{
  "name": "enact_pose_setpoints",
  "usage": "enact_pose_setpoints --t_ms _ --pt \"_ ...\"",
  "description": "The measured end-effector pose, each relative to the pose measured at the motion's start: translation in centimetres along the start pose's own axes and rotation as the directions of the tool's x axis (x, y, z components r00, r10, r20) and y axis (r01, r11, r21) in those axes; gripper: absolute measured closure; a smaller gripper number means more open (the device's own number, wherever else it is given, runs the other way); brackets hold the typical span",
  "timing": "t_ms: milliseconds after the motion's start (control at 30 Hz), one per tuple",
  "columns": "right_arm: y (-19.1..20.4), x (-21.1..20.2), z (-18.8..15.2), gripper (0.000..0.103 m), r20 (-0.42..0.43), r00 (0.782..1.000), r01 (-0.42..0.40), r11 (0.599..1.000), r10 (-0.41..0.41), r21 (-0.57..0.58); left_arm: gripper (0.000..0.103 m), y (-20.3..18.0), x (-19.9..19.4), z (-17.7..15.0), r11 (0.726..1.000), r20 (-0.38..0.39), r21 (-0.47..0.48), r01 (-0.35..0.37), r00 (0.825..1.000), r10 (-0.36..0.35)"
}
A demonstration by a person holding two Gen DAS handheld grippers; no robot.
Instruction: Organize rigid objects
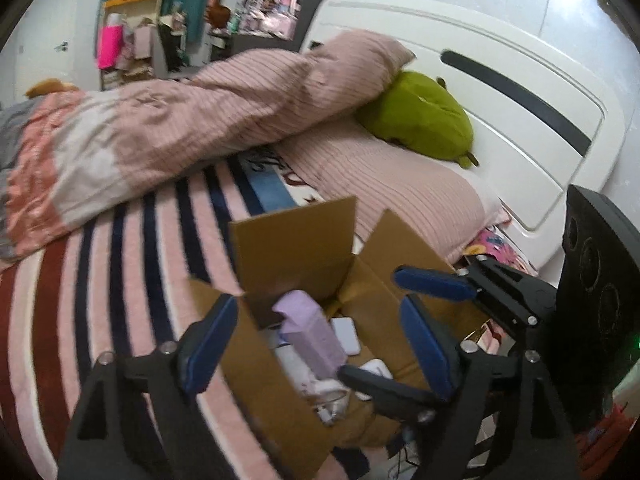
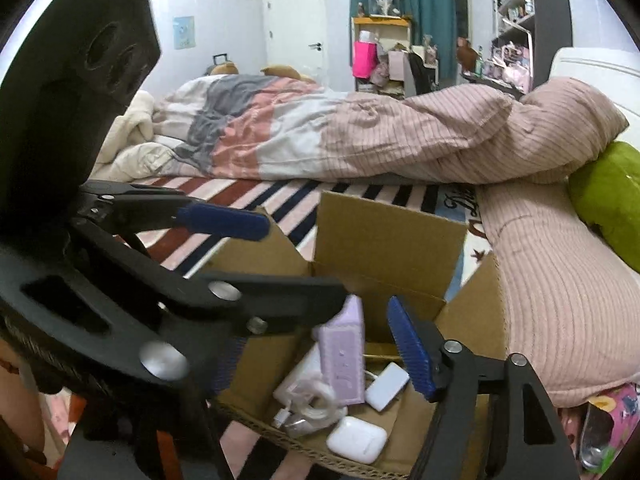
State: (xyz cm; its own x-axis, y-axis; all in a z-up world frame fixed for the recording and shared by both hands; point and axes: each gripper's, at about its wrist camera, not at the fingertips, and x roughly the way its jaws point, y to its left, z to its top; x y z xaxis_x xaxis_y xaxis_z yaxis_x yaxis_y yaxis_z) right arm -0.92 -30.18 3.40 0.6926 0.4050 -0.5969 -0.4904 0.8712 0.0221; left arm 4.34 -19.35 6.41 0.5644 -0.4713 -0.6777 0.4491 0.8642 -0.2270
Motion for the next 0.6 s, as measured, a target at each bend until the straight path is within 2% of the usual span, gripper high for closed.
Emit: enact_pose_setpoints --t_ms 67,133,233,333,400,600 --pt "0.3 -0.5 0.2 0.019 0.027 1.000 -0.002 1.000 0.002 -0.002 0.013 0.5 -1.5 -0.3 0.999 0.039 -0.010 -0.042 0.998 0.042" --pt "0.5 -1.0 0.4 0.016 0.052 0.999 -0.012 1.000 0.012 0.000 0.010 1.0 -3.1 -0.7 0.997 0.078 -0.022 -0.076 0.994 0.077" --pt "0.7 -2.0 0.6 0.006 0.104 0.994 -0.039 0.999 0.037 0.017 0.008 1.9 -5.8 -1.5 0.989 0.136 -0.049 -0.141 0.980 0.147" --pt "0.9 -2.9 0.9 0.005 0.167 0.985 -0.043 0.999 0.038 0.027 0.006 2.8 -7.9 -2.4 0.975 0.176 -0.076 -0.210 0.959 0.220" --pt "1.4 -3.2 1.2 0.000 0.185 0.982 -0.041 0.999 0.036 0.022 0.004 3.6 -9.4 -3.1 0.961 0.205 -0.101 -0.256 0.940 0.272" --pt "2.6 -3.6 1.5 0.000 0.214 0.977 -0.011 1.000 0.008 0.011 0.004 6.1 -11.9 -5.0 0.924 0.235 -0.159 -0.349 0.895 0.379"
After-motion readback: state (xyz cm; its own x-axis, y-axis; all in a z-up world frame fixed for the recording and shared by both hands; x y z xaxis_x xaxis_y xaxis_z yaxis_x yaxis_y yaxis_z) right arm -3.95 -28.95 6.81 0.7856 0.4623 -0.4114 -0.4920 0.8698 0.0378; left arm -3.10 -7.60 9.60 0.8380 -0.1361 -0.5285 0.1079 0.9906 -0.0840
